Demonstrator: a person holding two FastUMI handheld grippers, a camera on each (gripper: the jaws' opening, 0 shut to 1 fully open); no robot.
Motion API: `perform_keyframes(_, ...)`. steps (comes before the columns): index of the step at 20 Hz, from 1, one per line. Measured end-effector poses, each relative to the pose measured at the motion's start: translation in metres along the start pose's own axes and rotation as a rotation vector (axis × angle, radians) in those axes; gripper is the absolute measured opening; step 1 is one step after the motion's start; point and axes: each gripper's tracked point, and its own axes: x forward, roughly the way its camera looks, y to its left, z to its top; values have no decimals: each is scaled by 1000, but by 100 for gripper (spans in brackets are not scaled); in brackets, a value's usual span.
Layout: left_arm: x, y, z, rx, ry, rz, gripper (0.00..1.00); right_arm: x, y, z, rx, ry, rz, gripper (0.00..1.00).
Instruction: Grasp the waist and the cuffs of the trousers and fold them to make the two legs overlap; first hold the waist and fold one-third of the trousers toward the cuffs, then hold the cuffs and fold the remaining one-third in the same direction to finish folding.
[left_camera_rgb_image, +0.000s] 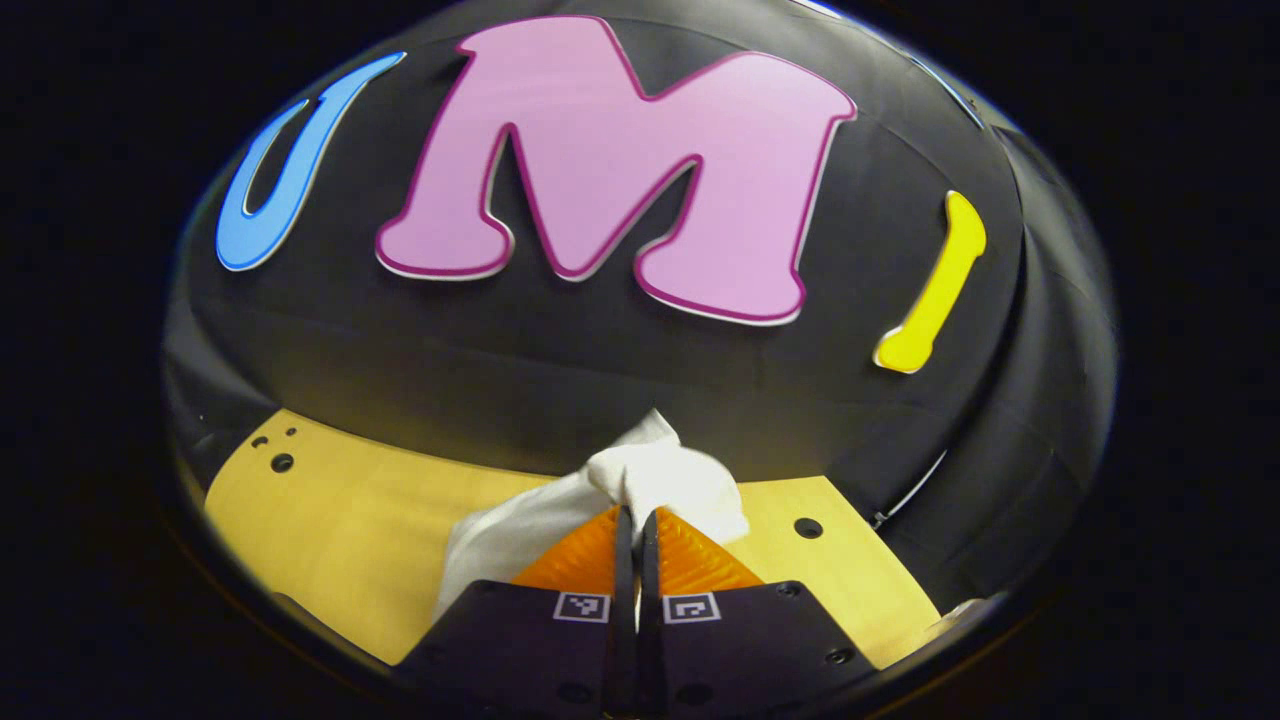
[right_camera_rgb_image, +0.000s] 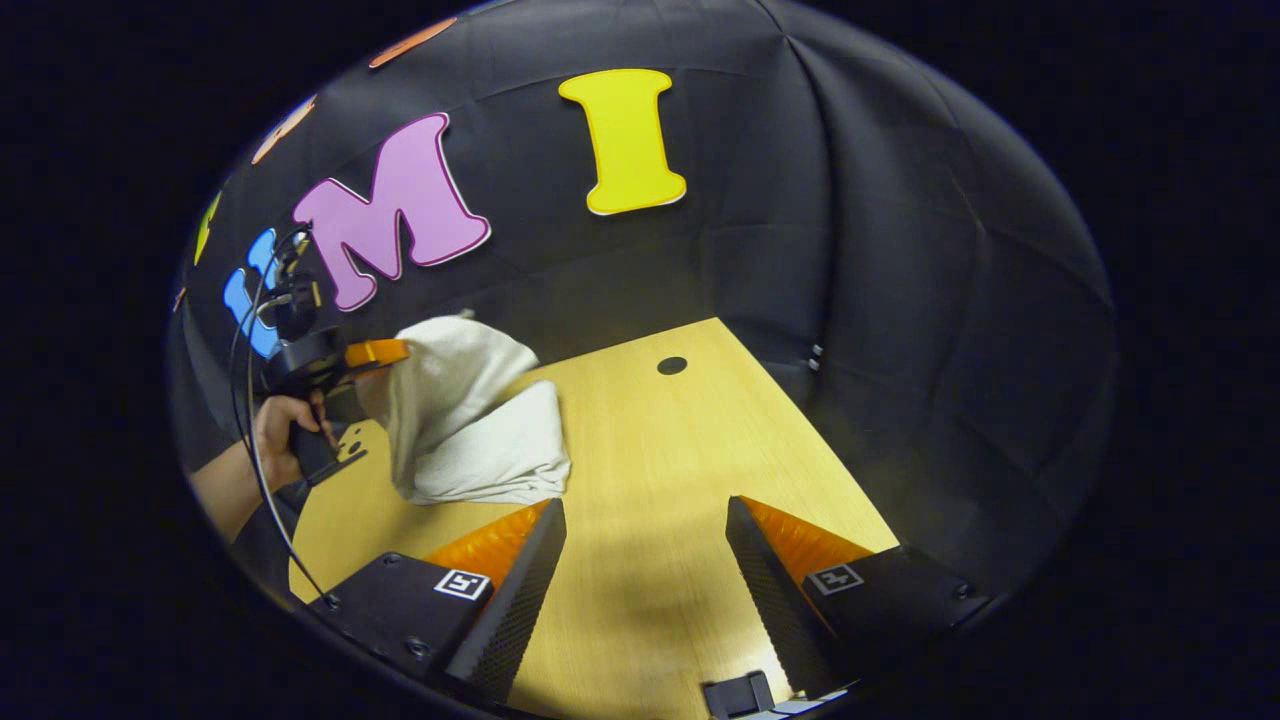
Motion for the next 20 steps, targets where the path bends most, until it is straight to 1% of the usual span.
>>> perform_keyframes(4,8,-31,-40,30,68,3,6,-2,7,-4,-42,7,57,99)
perform_keyframes(6,5,-39,-59,44,94,13,11,-2,11,-8,-68,13,82,99)
perform_keyframes(8,-1,-45,-70,38,105,7,14,-3,15,-12,-91,22,103,99)
perform_keyframes(9,-4,-47,-75,38,111,2,21,-3,17,-13,-101,24,113,99)
perform_keyframes(11,-13,-50,-79,40,119,-20,30,-4,21,-16,-112,25,129,99)
perform_keyframes(14,-32,-43,-75,37,96,-28,68,-2,32,-19,-115,29,150,99)
perform_keyframes(15,-41,-37,-71,38,82,-22,87,-2,37,-20,-116,30,158,99)
perform_keyframes(17,-62,-20,-63,57,55,3,95,-1,48,-20,-126,23,173,99)
perform_keyframes(20,-103,5,-51,105,7,29,96,-4,64,-23,-156,12,182,99)
